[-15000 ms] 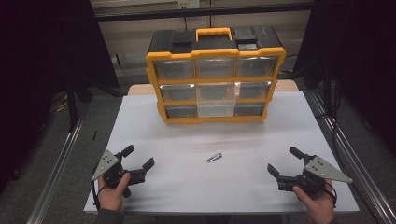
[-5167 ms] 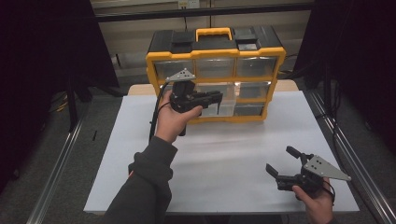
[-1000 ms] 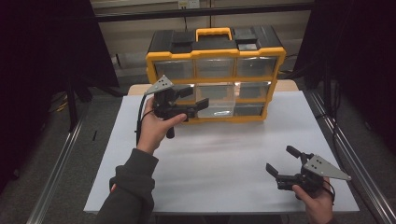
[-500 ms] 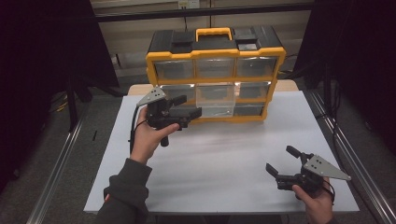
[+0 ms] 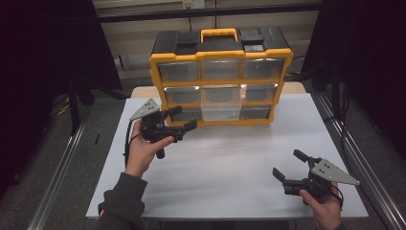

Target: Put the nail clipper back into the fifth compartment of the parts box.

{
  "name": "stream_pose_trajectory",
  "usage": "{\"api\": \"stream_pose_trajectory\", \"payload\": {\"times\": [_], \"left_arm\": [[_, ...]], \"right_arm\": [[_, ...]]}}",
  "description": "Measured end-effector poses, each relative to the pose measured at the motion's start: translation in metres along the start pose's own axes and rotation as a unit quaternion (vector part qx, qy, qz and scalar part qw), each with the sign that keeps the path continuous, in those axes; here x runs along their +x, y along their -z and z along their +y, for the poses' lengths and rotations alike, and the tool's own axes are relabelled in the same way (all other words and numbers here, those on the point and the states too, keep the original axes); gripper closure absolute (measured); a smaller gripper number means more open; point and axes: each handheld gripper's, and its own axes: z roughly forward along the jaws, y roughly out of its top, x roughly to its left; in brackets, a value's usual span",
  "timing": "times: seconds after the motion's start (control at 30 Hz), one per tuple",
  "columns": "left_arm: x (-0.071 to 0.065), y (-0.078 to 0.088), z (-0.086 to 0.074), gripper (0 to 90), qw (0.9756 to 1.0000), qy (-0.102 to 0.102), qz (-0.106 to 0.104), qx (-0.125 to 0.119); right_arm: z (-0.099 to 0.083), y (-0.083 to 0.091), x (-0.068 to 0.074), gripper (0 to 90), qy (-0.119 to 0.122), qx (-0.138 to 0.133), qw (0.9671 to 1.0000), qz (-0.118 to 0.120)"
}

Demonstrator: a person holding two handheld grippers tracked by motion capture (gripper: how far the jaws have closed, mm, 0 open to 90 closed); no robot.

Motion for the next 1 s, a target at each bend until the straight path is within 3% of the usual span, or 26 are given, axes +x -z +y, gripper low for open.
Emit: {"api": "stream_pose_trajectory", "payload": {"times": [0.47, 0.8, 1.0], "left_arm": [[0.007, 0.022, -0.017, 11.7, 0.9998, 0.007, 0.018, -0.006], [0.012, 0.037, -0.03, 10.9, 0.9998, -0.002, 0.022, -0.003], [0.014, 0.045, -0.037, 10.9, 0.9995, 0.007, 0.031, -0.009]], "right_arm": [[0.0, 0.0, 0.0, 1.5, 0.0, 0.0, 1.0, 0.0], [0.0, 0.0, 0.0, 1.5, 0.0, 0.001, 1.0, 0.0], [0.0, 0.0, 0.0, 1.5, 0.002, 0.0, 1.0, 0.0]]}}
